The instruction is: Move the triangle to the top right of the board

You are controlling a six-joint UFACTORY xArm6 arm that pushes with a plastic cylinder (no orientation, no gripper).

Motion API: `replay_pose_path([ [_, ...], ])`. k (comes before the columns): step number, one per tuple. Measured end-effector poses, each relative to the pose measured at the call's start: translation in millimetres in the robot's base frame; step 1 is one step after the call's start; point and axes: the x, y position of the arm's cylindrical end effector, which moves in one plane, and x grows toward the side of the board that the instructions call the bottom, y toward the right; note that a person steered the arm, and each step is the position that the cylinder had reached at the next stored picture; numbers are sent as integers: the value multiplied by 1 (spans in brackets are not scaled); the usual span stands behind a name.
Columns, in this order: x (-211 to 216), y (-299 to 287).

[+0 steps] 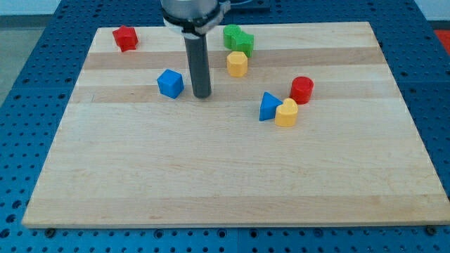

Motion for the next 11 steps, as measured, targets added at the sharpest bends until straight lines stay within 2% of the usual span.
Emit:
replay_pose_path([
  [2, 65, 50],
  [3, 72, 80],
  [5, 66, 101],
  [11, 7, 119],
])
